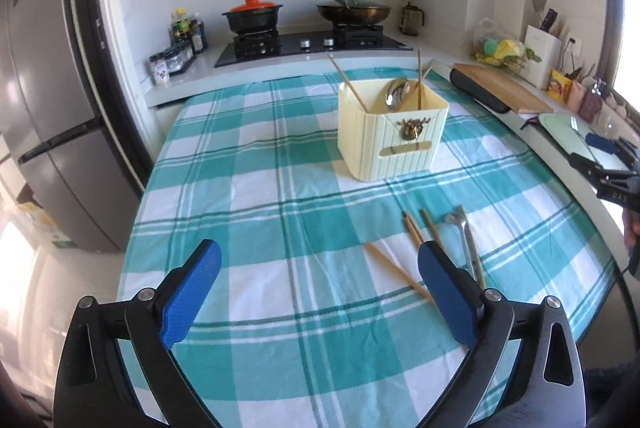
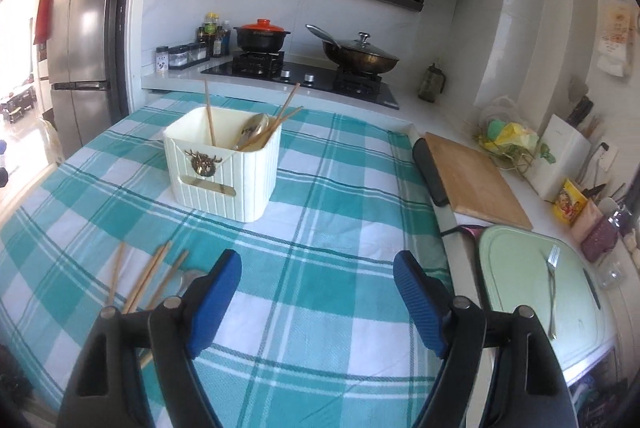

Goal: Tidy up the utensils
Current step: 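Move both grippers back over the chopsticks and spoons on the tablecloth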

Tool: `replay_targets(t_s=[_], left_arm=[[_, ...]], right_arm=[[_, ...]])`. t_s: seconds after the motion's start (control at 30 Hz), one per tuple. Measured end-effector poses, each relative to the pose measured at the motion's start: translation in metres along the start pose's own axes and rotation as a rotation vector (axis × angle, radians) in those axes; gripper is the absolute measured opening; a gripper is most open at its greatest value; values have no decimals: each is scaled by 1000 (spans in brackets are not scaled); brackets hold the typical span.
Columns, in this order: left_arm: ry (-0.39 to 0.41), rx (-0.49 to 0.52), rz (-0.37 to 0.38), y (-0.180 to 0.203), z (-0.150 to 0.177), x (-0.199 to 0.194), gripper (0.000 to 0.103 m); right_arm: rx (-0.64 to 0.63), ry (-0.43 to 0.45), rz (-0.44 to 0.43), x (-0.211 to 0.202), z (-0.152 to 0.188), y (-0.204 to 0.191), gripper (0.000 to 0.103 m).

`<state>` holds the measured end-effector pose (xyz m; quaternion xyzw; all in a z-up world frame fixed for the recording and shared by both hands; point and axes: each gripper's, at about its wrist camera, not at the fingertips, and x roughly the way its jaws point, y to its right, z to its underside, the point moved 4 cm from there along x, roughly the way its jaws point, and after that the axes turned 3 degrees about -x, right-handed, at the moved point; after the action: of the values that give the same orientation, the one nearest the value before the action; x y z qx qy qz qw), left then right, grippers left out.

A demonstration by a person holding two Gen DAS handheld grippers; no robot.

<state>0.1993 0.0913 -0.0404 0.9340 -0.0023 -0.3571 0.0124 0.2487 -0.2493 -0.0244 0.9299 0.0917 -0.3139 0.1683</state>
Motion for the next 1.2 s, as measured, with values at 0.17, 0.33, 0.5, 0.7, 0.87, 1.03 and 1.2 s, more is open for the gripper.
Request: replay_targets(t_s=[0.17,0.33,0.5,0.7,0.87,1.03,1.2], left_arm=[[39,-63,36,9,38,8,99],[15,-70,32,21,63,28,99],[19,-65,-13,22,84,42,99],[9,-76,-20,22,97,61,99],[-29,-73,-29,22,105,77,99],[-43,-67,-40,20,111,83,99],[-66,-61,-36,21,114,88,99]], right_arm=[[92,51,3,-18,49,-24,80],[131,43,-12,-18,95,-45,80],[126,-31,-51,-8,126,-57,80],[116,-82,-54,8,143,-67,80],[114,-88,-65,15,143,-73,80],[110,-87,-75,17,143,-75,80],[136,-84,-88,19,145,-75,80]])
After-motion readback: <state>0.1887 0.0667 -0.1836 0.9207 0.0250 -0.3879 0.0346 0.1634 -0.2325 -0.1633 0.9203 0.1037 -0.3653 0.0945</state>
